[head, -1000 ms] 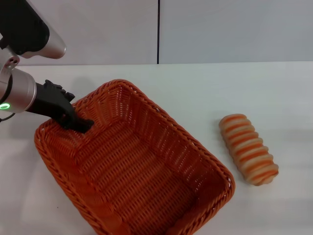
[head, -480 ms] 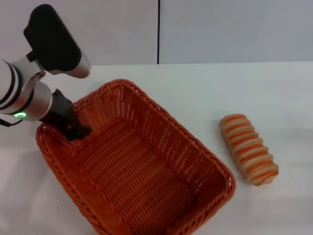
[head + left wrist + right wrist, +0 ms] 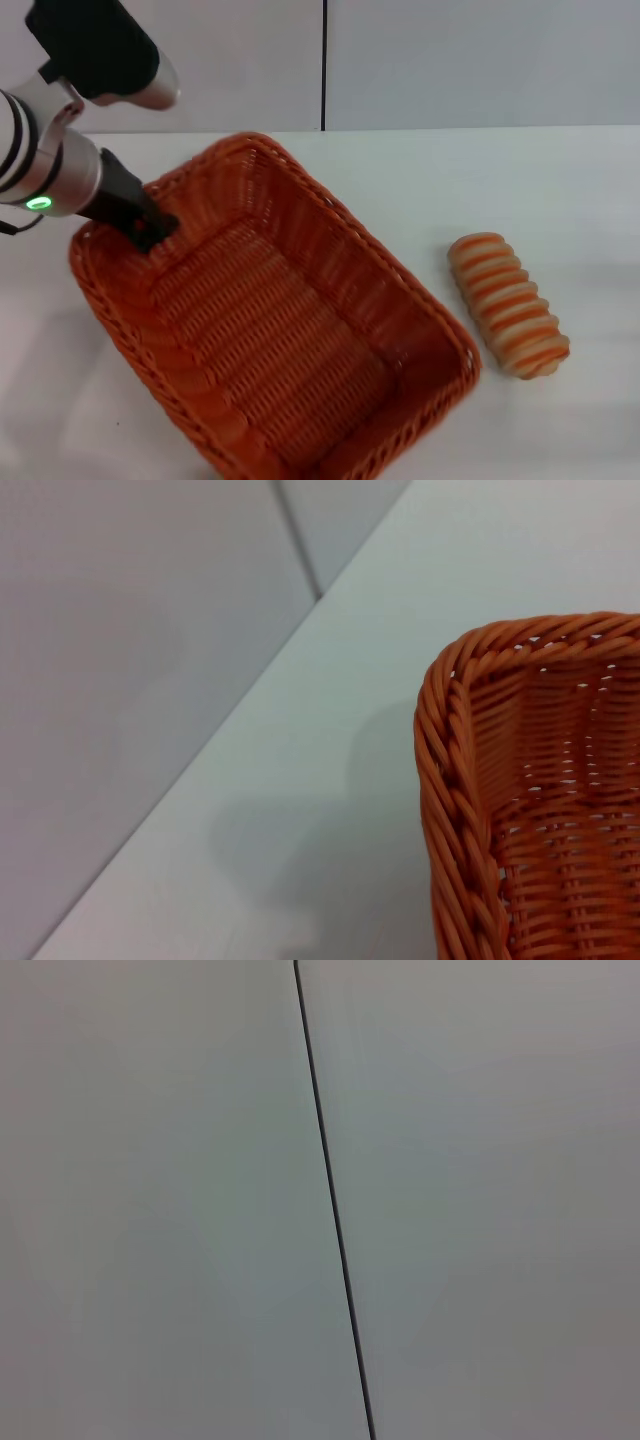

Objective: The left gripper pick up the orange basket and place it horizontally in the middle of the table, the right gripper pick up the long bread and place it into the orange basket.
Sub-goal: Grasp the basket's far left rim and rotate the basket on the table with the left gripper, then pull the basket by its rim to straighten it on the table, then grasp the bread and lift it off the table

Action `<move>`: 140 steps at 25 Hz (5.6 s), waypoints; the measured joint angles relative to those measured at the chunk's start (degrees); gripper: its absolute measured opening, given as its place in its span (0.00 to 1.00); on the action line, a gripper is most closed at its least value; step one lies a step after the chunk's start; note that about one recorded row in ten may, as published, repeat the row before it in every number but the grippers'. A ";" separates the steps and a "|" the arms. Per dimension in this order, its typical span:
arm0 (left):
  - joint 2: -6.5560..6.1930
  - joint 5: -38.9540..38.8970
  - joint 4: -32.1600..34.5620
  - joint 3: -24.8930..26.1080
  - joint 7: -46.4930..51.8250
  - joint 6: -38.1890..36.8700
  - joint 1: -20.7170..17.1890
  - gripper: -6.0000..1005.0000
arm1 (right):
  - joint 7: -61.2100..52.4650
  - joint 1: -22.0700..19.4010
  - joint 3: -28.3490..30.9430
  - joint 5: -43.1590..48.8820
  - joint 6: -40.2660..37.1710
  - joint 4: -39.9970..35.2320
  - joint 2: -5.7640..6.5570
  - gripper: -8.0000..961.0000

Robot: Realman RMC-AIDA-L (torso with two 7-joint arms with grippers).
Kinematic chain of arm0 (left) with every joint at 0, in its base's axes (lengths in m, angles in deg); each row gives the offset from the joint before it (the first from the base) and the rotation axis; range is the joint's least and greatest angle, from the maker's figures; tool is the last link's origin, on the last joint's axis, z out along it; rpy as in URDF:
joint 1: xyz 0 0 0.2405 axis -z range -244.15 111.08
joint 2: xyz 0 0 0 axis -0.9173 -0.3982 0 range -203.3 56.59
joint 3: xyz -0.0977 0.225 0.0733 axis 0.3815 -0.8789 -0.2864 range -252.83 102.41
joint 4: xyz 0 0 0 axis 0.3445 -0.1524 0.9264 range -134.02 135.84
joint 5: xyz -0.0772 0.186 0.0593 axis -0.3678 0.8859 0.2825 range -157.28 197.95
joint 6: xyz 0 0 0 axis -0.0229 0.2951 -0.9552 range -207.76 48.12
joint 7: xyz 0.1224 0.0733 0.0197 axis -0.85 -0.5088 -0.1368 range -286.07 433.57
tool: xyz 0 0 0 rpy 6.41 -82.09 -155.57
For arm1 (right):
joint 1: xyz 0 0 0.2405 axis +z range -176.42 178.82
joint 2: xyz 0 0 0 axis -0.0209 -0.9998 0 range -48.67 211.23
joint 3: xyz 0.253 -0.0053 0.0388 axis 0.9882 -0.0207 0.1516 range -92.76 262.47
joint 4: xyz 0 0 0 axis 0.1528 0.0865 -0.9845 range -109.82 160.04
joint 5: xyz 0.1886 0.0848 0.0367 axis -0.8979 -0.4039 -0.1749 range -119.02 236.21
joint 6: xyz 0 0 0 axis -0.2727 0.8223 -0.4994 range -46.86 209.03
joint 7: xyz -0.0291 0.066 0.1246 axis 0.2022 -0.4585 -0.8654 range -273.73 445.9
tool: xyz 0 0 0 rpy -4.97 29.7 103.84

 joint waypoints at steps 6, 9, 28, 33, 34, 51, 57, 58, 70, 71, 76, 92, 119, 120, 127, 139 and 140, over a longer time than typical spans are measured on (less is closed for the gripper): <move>0.03 1.32 0.18 3.78 7.18 -3.31 1.66 0.22 | -1.27 0.57 1.36 -0.10 -0.32 -0.38 0.09 0.82; -0.05 0.80 0.25 6.63 11.43 -3.77 1.88 0.21 | -4.85 1.36 2.65 -0.13 0.39 -2.45 0.15 0.82; 0.18 -12.29 3.86 20.10 21.61 -5.50 -7.57 0.17 | -9.94 11.83 5.53 -0.17 8.18 -12.13 1.79 0.82; 0.21 -16.26 6.02 19.90 21.65 -4.92 -12.99 0.16 | -9.76 13.43 5.50 0.19 8.62 -12.15 1.90 0.82; 0.21 -17.53 6.24 19.69 21.65 -4.55 -14.41 0.16 | -9.76 13.57 5.49 0.20 8.62 -12.15 1.90 0.82; -0.25 -26.19 6.64 14.31 21.29 0.85 -25.16 0.21 | -9.79 12.91 5.50 0.22 7.92 -11.55 0.53 0.82; -0.40 -26.74 6.28 13.76 21.21 0.71 -25.27 0.25 | -9.58 12.77 5.40 0.34 7.88 -11.32 0.41 0.82; -0.52 -26.81 5.78 13.76 21.14 0.49 -24.80 0.26 | -9.58 12.74 5.20 0.40 7.89 -11.32 0.41 0.82; -0.79 -29.30 2.82 19.03 19.16 -1.85 -21.03 0.33 | -9.77 11.61 3.91 0.33 7.41 -11.33 0.12 0.82; -0.82 -31.44 2.41 21.85 17.72 -2.86 -20.47 0.33 | -9.80 11.35 3.89 0.37 7.16 -11.34 0.10 0.82; -0.85 -38.39 1.38 31.35 12.41 -5.10 -19.46 0.68 | -9.91 10.55 3.28 0.47 6.31 -11.30 0.02 0.82; -1.16 -72.43 -46.60 62.57 -51.51 -10.84 -13.75 0.83 | -54.19 3.29 -16.27 13.99 6.20 -45.19 0.08 0.82; -1.03 -74.35 -70.07 69.07 -82.80 -8.81 -12.54 0.83 | -91.61 24.58 -32.90 65.18 -6.27 -57.74 5.99 0.82; -1.03 -74.35 -70.07 69.07 -82.80 -8.81 -12.54 0.83 | -91.61 24.58 -32.90 65.18 -6.27 -57.74 5.99 0.82; -0.99 -74.46 -70.11 69.10 -82.83 -8.94 -12.56 0.83 | -89.99 26.01 -35.74 64.37 1.26 -47.46 6.30 0.82; -1.03 -74.26 -70.16 68.95 -82.88 -8.55 -11.78 0.83 | -87.61 26.61 -36.44 63.67 5.80 -40.99 4.27 0.82; -1.03 -74.26 -70.16 68.95 -82.88 -8.55 -11.78 0.83 | -87.49 26.67 -36.48 63.67 6.17 -40.36 4.20 0.82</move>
